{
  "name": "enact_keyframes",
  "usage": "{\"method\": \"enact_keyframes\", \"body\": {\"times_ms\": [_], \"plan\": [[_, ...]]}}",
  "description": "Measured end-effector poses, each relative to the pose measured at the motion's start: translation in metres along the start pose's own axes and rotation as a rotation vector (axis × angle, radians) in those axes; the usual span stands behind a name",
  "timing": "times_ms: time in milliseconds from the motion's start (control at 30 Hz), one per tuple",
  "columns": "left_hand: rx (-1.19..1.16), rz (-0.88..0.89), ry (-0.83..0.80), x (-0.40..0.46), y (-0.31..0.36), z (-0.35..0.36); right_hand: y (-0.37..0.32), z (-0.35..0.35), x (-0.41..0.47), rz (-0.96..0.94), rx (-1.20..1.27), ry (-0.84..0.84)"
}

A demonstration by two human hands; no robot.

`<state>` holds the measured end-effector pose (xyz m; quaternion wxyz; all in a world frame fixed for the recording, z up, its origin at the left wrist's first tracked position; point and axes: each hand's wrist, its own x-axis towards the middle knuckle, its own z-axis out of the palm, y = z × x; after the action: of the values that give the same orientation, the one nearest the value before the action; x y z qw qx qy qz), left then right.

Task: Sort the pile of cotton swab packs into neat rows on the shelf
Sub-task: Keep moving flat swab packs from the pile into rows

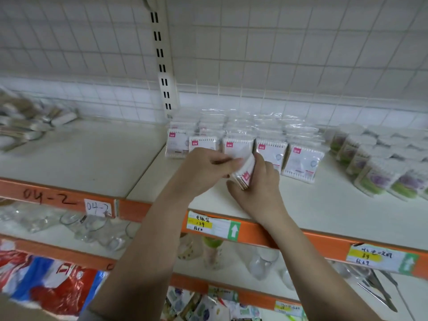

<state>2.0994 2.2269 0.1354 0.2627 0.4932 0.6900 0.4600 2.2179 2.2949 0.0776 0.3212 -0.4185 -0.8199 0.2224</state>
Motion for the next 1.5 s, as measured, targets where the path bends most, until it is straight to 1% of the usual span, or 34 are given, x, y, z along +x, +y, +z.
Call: {"method": "enact_keyframes", "body": {"times_ms": [100,167,233,333,433,500,633,700,767,833,933,1000,1200,1400,1500], "plan": [[-0.021,-0.021,0.046,-0.005,-0.008,-0.006,-0.005,0.001,-0.002,-0.003,0.037,-0.063],[0.026,-0.040,0.077,-0.005,-0.012,-0.012,-0.007,0.000,-0.003,0.001,0.056,-0.132],[0.117,-0.020,0.141,-0.002,-0.016,-0.022,-0.008,-0.001,-0.002,0.032,0.099,-0.195],[0.315,0.046,0.275,0.008,-0.023,-0.045,-0.008,-0.003,0.002,0.062,0.149,-0.280],[0.393,0.064,0.359,0.023,-0.034,-0.072,-0.010,-0.009,0.009,0.036,0.110,-0.331],[0.416,0.045,0.383,0.035,-0.045,-0.086,-0.012,-0.010,0.019,0.019,0.063,-0.316],[0.453,0.037,0.384,0.061,-0.064,-0.102,-0.024,-0.007,0.048,-0.063,-0.041,-0.144],[0.432,0.048,0.382,0.071,-0.066,-0.105,-0.031,-0.003,0.065,-0.104,-0.086,-0.099],[0.419,0.070,0.384,0.079,-0.067,-0.107,-0.038,0.002,0.084,-0.158,-0.176,-0.092],[0.402,0.078,0.383,0.087,-0.068,-0.109,-0.043,0.008,0.102,-0.208,-0.287,-0.126],[0.386,0.063,0.383,0.098,-0.071,-0.111,-0.049,0.017,0.121,-0.281,-0.485,-0.186],[0.385,0.047,0.384,0.103,-0.076,-0.111,-0.053,0.023,0.127,-0.307,-0.552,-0.193],[0.353,0.016,0.374,0.110,-0.087,-0.102,-0.050,0.028,0.135,-0.248,-0.533,-0.182],[0.333,-0.012,0.399,0.116,-0.089,-0.096,-0.046,0.024,0.138,-0.165,-0.623,-0.070],[0.310,-0.017,0.425,0.115,-0.088,-0.092,-0.046,0.025,0.136,-0.121,-0.591,-0.057]]}}
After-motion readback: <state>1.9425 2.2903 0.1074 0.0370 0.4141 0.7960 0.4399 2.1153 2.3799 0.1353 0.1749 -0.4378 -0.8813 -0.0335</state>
